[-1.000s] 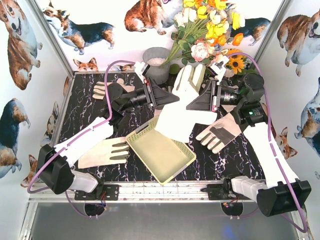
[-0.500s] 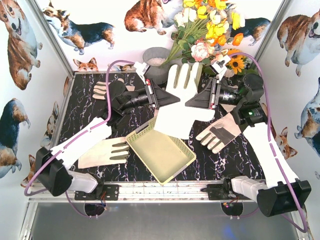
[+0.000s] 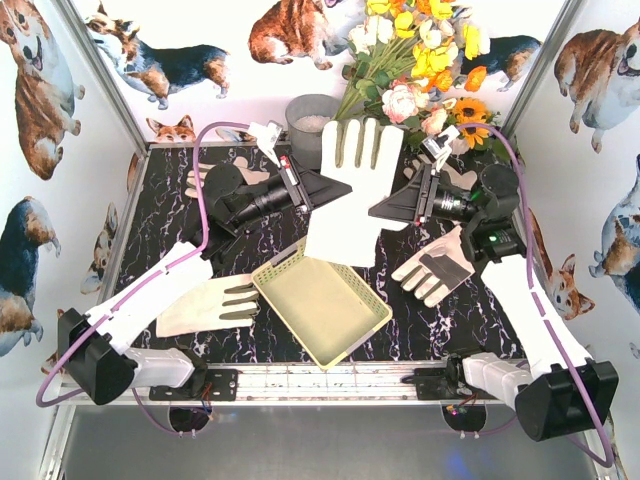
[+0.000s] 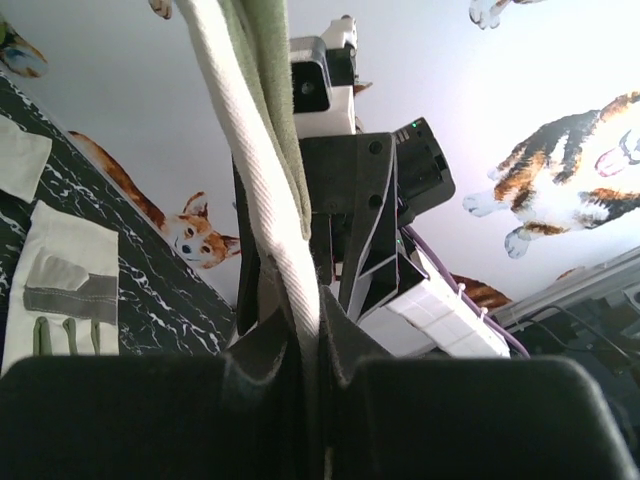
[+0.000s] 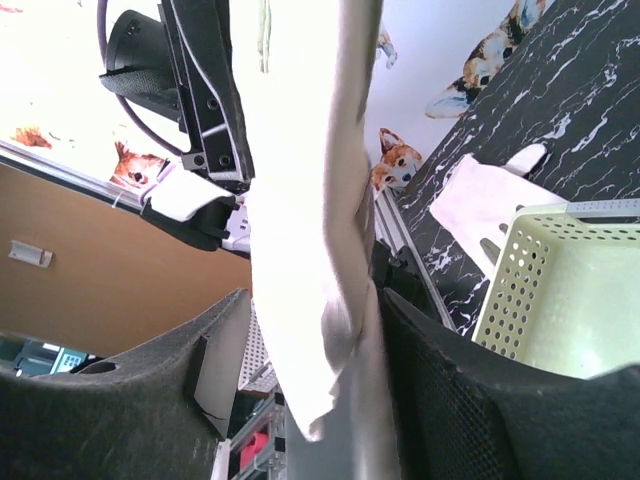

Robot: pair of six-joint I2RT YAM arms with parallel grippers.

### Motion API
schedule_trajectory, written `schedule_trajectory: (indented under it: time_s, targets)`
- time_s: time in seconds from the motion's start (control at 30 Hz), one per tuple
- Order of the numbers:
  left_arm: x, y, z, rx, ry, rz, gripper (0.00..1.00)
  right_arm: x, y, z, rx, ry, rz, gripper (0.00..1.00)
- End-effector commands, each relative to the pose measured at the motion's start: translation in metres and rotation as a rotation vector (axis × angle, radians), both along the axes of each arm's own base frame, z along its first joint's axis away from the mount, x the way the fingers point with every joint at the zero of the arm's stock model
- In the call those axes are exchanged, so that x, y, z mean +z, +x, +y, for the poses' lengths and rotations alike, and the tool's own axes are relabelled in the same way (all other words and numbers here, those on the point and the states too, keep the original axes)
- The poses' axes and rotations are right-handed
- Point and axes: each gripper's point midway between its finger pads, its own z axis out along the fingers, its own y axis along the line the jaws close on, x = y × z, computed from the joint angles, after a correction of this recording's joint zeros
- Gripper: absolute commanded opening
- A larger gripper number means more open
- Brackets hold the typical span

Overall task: Put the gloves into the storage basket
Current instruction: Pair the glove with the glove.

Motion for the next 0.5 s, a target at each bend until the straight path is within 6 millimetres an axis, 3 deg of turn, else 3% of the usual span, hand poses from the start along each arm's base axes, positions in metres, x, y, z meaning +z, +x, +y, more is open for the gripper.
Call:
schedule_trajectory:
  time_s: [0.0, 0.17, 0.23, 0.37, 0.47]
  targets:
    - [0.030, -0.002, 0.011, 0.042, -0.046, -0.070, 0.00, 0.013, -0.009, -0.002, -0.015, 0.030, -0.080, 0.55]
    - [0.025, -0.004, 0.011, 0.036, -0.019, -0.059, 0.00, 0.015, -0.005, -0.002, -0.045, 0.057, -0.080, 0.52]
    - [0.020, -0.002, 0.013, 0.052, -0.002, -0.053, 0.00, 0.016, -0.002, -0.002, -0.061, 0.062, -0.083, 0.41]
    - [0.006, 0.010, 0.020, 0.144, 0.089, -0.056, 0.00, 0.016, 0.010, -0.005, -0.137, 0.051, -0.060, 0.00]
    - [-0.007, 0.025, 0.028, 0.234, 0.211, -0.065, 0.00, 0.010, 0.024, -0.010, -0.237, -0.011, -0.012, 0.00]
